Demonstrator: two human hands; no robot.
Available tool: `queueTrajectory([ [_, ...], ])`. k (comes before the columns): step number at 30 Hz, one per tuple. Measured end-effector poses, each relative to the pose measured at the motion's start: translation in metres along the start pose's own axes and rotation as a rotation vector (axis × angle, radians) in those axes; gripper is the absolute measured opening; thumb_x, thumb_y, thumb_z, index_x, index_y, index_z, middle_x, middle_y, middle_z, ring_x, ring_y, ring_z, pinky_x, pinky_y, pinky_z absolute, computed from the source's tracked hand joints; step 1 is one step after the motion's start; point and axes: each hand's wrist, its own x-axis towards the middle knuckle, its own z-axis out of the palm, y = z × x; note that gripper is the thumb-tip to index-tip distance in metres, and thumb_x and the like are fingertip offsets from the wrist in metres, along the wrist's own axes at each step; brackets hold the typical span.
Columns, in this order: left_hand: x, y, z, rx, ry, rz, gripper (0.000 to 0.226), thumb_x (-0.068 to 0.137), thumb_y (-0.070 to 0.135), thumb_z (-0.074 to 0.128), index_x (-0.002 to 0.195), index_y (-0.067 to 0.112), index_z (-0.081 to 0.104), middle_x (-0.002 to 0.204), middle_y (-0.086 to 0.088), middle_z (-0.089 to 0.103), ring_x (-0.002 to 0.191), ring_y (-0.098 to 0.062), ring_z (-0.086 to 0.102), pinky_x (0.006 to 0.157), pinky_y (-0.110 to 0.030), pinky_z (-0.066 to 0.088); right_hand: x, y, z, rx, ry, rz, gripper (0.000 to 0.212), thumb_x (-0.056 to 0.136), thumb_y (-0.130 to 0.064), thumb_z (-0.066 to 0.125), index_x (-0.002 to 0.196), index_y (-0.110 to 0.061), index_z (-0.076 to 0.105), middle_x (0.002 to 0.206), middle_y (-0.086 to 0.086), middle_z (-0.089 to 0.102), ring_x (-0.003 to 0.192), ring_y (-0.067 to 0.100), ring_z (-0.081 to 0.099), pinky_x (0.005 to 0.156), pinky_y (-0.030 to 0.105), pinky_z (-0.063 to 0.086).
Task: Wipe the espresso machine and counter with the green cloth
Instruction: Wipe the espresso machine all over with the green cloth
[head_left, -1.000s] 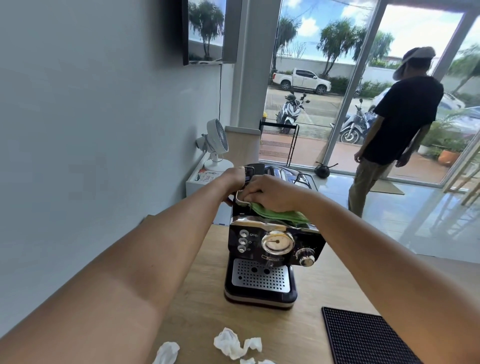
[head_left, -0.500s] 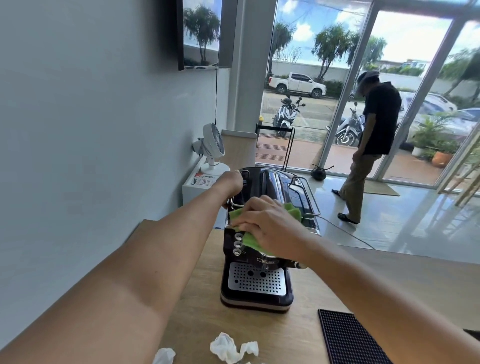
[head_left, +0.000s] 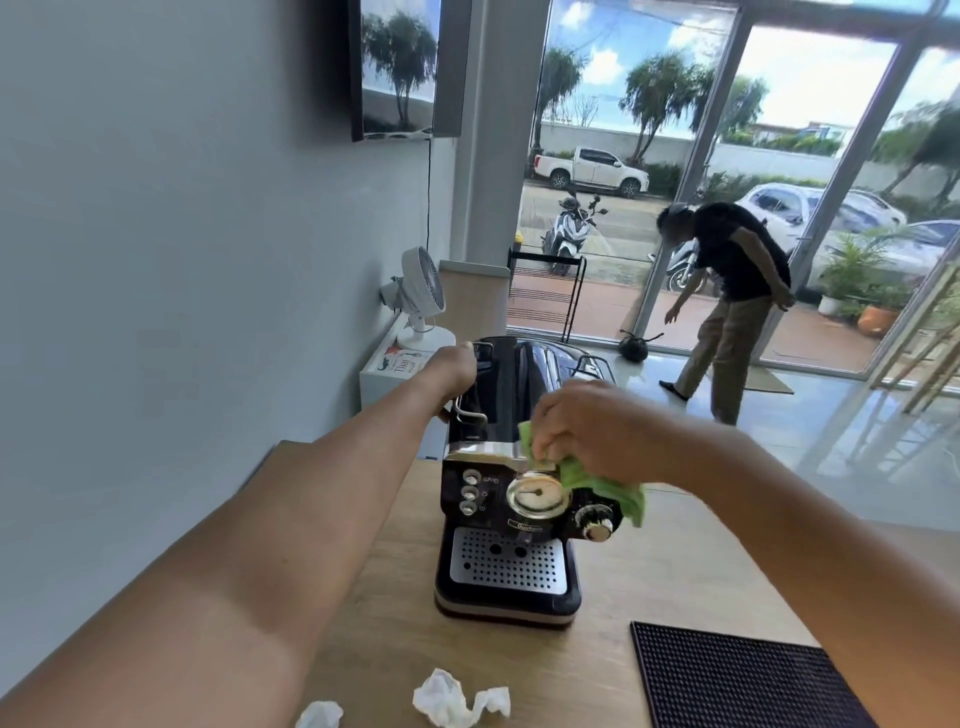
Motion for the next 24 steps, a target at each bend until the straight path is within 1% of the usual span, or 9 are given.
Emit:
queueTrajectory([
  [2,-0.003,0.002,0.000,-0.023,0.019,0.005,0.053,0.102,0.036,0.020,0.137,0.002,0.041,0.139,-0.019,0.045,0.121,-0.035,0.046,0.078,-0.040,0.039,0.012,0.014,-0.023,-0.051,-0.003,0.127,0.021,0.095,-0.012,0.054,0.101,-0.013,0.075,0.109,0.001,0.071,0.099,0.015,0.064,0.093,0.029,0.050],
  [6,0.001,0.001,-0.001,-0.042,0.014,0.014,0.049,0.103,0.029,0.020,0.133,-0.001,0.044,0.138,-0.020,0.045,0.122,-0.036,0.046,0.089,-0.042,0.042,0.064,0.049,-0.054,0.133,0.369,0.308,0.017,0.091,-0.007,0.061,0.096,-0.010,0.077,0.104,0.004,0.074,0.093,0.009,0.062,0.089,0.023,0.043],
  [8,0.001,-0.001,-0.001,-0.050,0.012,0.039,0.044,0.103,0.020,0.020,0.130,-0.004,0.045,0.135,-0.021,0.048,0.122,-0.037,0.047,0.099,-0.043,0.042,0.102,0.056,-0.052,0.187,0.449,0.315,0.019,0.090,-0.004,0.059,0.085,-0.009,0.077,0.095,0.006,0.075,0.092,0.014,0.066,0.087,0.022,0.041],
  [10,0.005,-0.001,-0.001,-0.078,0.042,0.050,0.038,0.101,0.007,0.022,0.128,-0.006,0.044,0.131,-0.025,0.052,0.120,-0.037,0.052,0.098,-0.042,0.042,0.140,0.058,-0.038,0.217,0.418,0.263,0.027,0.085,0.000,0.059,0.064,-0.011,0.072,0.073,0.007,0.072,0.078,0.017,0.066,0.083,0.023,0.043],
  [14,0.009,-0.002,-0.002,-0.024,0.034,0.083,0.036,0.100,0.005,0.025,0.126,-0.005,0.048,0.126,-0.026,0.054,0.118,-0.040,0.052,0.094,-0.043,0.044,0.199,0.056,-0.007,0.339,0.321,0.221,0.015,0.083,-0.014,0.066,0.091,-0.011,0.079,0.095,0.005,0.076,0.096,0.017,0.066,0.083,0.023,0.045],
  [17,0.012,-0.006,-0.001,-0.026,0.031,0.092,0.039,0.098,0.010,0.022,0.121,-0.003,0.052,0.121,-0.021,0.055,0.115,-0.040,0.053,0.093,-0.049,0.048,0.219,0.058,0.011,0.391,0.101,0.252,0.018,0.085,-0.028,0.065,0.071,-0.017,0.069,0.081,0.002,0.068,0.078,0.016,0.059,0.066,0.025,0.040],
  [19,0.012,-0.005,-0.003,-0.046,0.019,0.078,0.042,0.098,0.016,0.020,0.122,0.001,0.051,0.123,-0.020,0.055,0.110,-0.041,0.055,0.090,-0.055,0.051,0.225,0.066,0.017,0.433,0.036,0.315,0.024,0.084,-0.035,0.065,0.072,-0.014,0.066,0.080,0.006,0.064,0.073,0.014,0.052,0.061,0.025,0.039],
  [22,0.015,-0.004,-0.006,-0.026,-0.001,0.052,0.043,0.098,0.024,0.020,0.121,0.004,0.050,0.122,-0.019,0.056,0.103,-0.041,0.059,0.082,-0.057,0.054,0.236,0.080,0.020,0.469,-0.009,0.305,0.039,0.085,-0.037,0.063,0.096,0.000,0.072,0.105,0.022,0.068,0.084,0.015,0.055,0.075,0.030,0.044],
  [24,0.017,-0.005,-0.005,-0.014,0.009,0.037,0.043,0.100,0.026,0.020,0.126,0.004,0.047,0.126,-0.019,0.053,0.107,-0.040,0.057,0.086,-0.054,0.053,0.231,0.085,0.021,0.401,-0.044,0.371,0.045,0.094,-0.039,0.051,0.109,0.001,0.066,0.117,0.024,0.063,0.104,0.025,0.060,0.086,0.032,0.043],
])
